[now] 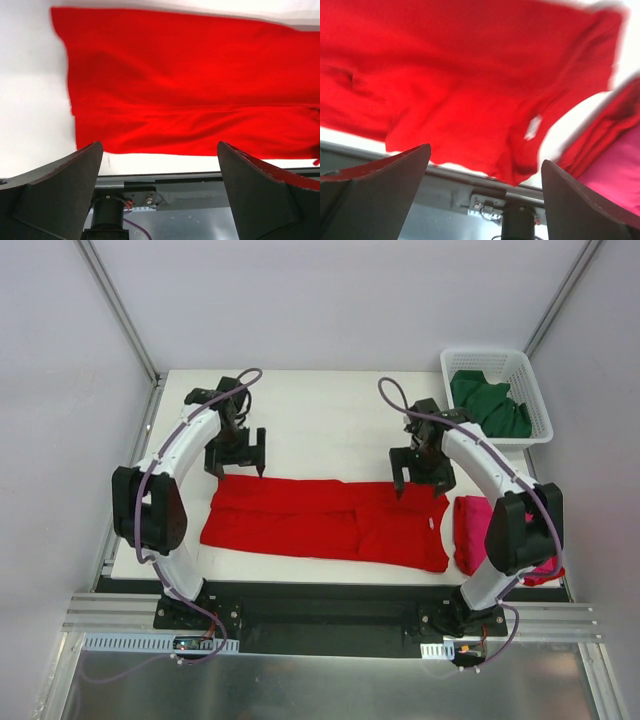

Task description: Fold and stack the t-shirts

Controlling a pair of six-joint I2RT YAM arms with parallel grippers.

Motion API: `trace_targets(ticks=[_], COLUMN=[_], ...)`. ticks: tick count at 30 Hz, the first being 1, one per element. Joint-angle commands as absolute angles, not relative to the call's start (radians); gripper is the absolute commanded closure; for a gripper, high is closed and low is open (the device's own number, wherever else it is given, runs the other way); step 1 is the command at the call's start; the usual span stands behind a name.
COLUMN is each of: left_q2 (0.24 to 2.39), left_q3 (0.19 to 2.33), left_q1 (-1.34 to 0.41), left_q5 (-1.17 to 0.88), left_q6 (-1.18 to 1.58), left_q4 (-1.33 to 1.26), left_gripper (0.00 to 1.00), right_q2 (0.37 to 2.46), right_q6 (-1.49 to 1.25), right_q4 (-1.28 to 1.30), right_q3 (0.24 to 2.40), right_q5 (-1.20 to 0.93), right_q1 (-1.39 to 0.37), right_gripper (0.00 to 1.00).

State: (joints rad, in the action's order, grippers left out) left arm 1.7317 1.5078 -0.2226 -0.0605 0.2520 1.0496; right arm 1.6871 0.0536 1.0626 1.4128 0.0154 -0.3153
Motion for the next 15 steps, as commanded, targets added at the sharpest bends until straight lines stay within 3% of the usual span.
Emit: trace_targets(ticks=[1, 15], left_q2=[1.794, 1.919], left_q3=[1.592, 1.358], left_q1=[-0.322, -0.393], left_q5=[-0.14, -0.089], left_q6=[0.267, 0.285], left_q4=[1.063, 0.925], left_gripper=[0.01, 0.01], right_q2=[1.559, 1.63], right_q6=[0.022, -0.063], right_q4=[1.062, 0.822], right_q3=[1.304, 1.072], right_q5=[-0.063, -0.034], right_q1=[-0.402, -0.511], right_gripper=[0.04, 0.04])
